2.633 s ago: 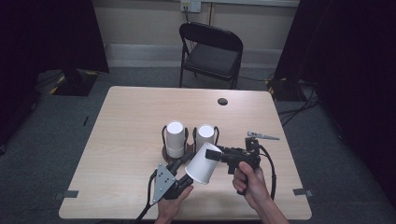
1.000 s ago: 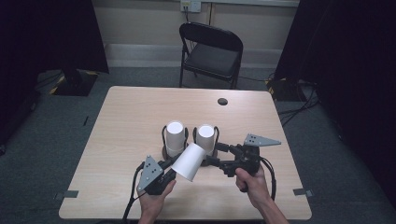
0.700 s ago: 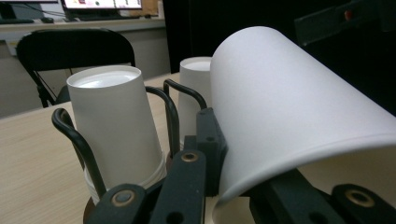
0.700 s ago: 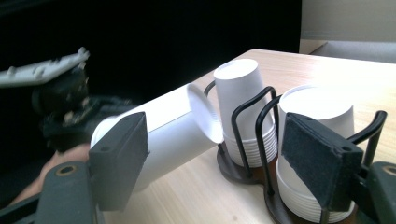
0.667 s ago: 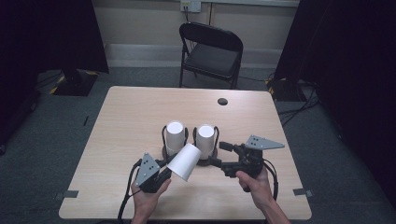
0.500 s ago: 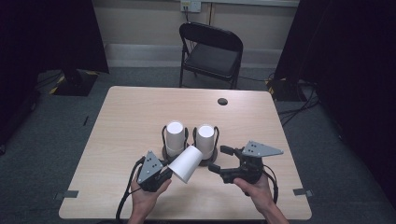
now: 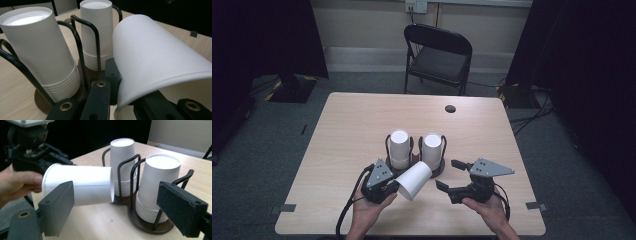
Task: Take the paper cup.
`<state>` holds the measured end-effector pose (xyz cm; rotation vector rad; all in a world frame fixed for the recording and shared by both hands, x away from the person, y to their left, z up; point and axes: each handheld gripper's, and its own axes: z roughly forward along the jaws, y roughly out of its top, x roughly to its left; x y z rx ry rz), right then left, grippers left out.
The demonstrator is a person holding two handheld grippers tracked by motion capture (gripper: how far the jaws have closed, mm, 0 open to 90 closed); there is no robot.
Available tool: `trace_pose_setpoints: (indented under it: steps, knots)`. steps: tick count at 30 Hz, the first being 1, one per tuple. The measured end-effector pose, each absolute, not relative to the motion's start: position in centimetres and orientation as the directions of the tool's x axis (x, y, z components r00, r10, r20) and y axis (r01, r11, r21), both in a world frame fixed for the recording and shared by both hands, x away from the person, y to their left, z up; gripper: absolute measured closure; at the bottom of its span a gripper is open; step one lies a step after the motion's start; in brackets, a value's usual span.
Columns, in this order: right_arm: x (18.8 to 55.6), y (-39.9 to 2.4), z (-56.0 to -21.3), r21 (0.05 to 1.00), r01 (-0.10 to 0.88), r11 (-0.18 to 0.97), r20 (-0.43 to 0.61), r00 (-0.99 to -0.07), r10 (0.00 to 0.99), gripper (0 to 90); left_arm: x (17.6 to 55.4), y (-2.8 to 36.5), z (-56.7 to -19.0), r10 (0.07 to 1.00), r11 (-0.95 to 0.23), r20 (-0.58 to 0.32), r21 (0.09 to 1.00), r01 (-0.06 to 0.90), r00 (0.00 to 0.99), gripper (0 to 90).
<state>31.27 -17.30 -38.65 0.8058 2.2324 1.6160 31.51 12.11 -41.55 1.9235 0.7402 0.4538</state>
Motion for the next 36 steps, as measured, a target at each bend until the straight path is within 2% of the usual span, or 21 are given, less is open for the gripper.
trace_pose_setpoints:
  steps: [6, 8, 15, 20, 22, 27, 36]
  knots:
    - [30.8, -16.5, -39.2, 0.938, 0.219, 0.268, 0.032, -0.826, 0.563, 18.0, 32.0, 12.1, -41.4, 0.654, -0.350, -0.028, 0.875, 0.335, 0.756, 85.9]
    - [30.4, -15.9, -39.3, 0.932, 0.166, 0.322, -0.051, -0.819, 0.572, 21.4, 32.2, 12.1, -41.1, 0.645, -0.366, -0.034, 0.863, 0.348, 0.763, 86.0]
    - [29.8, -14.6, -40.0, 0.910, 0.094, 0.404, -0.159, -0.821, 0.548, 19.5, 32.6, 11.9, -40.7, 0.644, -0.402, -0.033, 0.835, 0.375, 0.764, 85.9]
    - [29.4, -13.9, -40.6, 0.885, 0.050, 0.463, -0.240, -0.804, 0.544, 16.9, 33.1, 11.7, -40.2, 0.641, -0.420, -0.070, 0.801, 0.426, 0.764, 85.9]
    - [29.3, -13.7, -40.7, 0.886, 0.050, 0.461, -0.248, -0.788, 0.563, 14.3, 33.4, 11.7, -40.1, 0.649, -0.420, -0.086, 0.787, 0.451, 0.756, 85.9]
    - [29.4, -13.5, -41.1, 0.875, 0.052, 0.481, -0.250, -0.802, 0.542, 15.8, 33.6, 11.5, -39.9, 0.650, -0.428, -0.105, 0.768, 0.477, 0.753, 86.0]
    - [28.8, -12.7, -41.5, 0.850, -0.028, 0.526, -0.346, -0.783, 0.517, 15.1, 34.2, 10.7, -39.4, 0.648, -0.475, -0.107, 0.717, 0.510, 0.754, 86.0]
